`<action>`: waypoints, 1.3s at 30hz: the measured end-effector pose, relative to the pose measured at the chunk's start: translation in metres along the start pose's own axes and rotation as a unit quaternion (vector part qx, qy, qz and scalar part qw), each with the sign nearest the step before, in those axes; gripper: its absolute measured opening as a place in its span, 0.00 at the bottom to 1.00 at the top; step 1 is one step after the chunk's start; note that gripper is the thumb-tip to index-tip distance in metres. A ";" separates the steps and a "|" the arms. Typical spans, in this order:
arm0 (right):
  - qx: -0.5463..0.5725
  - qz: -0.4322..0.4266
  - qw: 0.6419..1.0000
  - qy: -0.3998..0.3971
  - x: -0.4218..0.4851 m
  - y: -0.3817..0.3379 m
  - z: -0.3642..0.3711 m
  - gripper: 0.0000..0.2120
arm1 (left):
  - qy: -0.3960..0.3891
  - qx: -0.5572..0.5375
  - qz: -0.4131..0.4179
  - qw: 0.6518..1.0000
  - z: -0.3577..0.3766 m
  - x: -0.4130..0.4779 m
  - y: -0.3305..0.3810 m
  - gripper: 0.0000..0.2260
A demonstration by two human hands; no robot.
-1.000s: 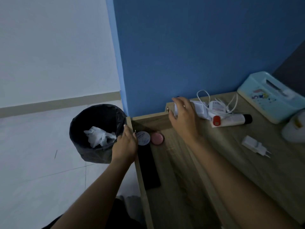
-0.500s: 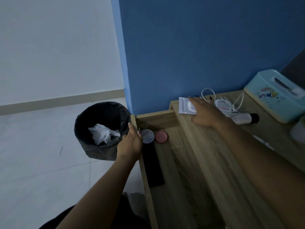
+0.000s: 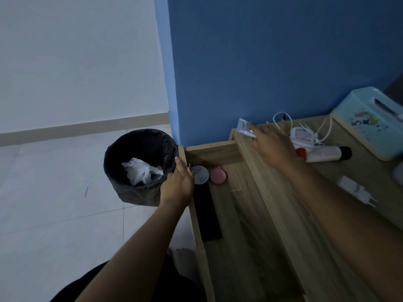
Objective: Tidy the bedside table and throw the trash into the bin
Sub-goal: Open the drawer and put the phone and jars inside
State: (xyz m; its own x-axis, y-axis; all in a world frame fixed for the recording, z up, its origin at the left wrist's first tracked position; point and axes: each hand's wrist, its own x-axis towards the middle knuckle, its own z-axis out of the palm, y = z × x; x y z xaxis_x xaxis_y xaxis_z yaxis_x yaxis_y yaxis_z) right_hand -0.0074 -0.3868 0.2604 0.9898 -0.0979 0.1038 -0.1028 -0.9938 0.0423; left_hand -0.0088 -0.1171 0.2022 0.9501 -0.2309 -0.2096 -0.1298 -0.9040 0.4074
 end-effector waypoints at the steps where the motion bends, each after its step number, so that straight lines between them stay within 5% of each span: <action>1: 0.007 -0.008 1.000 0.029 -0.002 -0.006 -0.004 0.24 | 0.000 -0.004 -0.004 1.000 -0.001 0.000 0.000 0.27; 4: 0.130 -0.004 0.980 0.153 -0.014 -0.032 -0.026 0.22 | 0.007 -0.014 -0.012 1.000 -0.002 -0.001 0.000 0.27; 7: 0.391 0.091 0.897 0.184 -0.026 -0.061 -0.048 0.11 | 0.014 -0.002 -0.003 1.000 0.000 0.000 -0.001 0.27; 10: 0.656 0.204 0.713 0.135 -0.027 -0.083 -0.053 0.05 | 0.011 0.009 0.002 1.000 0.001 0.001 -0.001 0.27; 13: 0.806 0.252 0.529 0.079 -0.028 -0.097 -0.045 0.04 | 0.013 0.000 -0.006 1.000 0.002 0.001 -0.001 0.27; 15: 0.820 0.260 0.507 0.052 -0.034 -0.105 -0.031 0.05 | 0.017 -0.009 -0.011 1.000 0.001 0.000 0.001 0.27; 19: 0.765 0.303 0.568 -0.010 -0.054 -0.108 0.007 0.13 | 0.025 -0.019 -0.015 0.999 0.000 -0.001 0.003 0.27; 23: 0.619 0.276 0.734 -0.037 -0.075 -0.108 0.034 0.14 | 0.025 -0.025 -0.024 0.999 0.000 0.000 0.002 0.27; 28: 0.442 0.235 0.864 -0.053 -0.095 -0.110 0.058 0.16 | 0.023 -0.025 -0.014 0.999 -0.002 -0.003 0.005 0.26; 34: 0.257 0.206 0.938 -0.103 -0.110 -0.119 0.102 0.19 | 0.021 -0.022 -0.013 0.999 -0.002 -0.004 0.004 0.26; 39: 0.210 0.195 0.952 -0.104 -0.120 -0.123 0.148 0.24 | 0.017 -0.029 -0.015 0.999 -0.003 -0.003 0.005 0.26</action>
State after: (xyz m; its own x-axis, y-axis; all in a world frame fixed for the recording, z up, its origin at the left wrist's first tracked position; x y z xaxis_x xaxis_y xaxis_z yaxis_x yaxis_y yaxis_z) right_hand -0.0989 -0.2604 0.0958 0.8871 -0.4289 -0.1709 -0.4613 -0.8086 -0.3652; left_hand -0.0117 -0.1200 0.2078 0.9623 -0.1914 -0.1930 -0.0859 -0.8878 0.4521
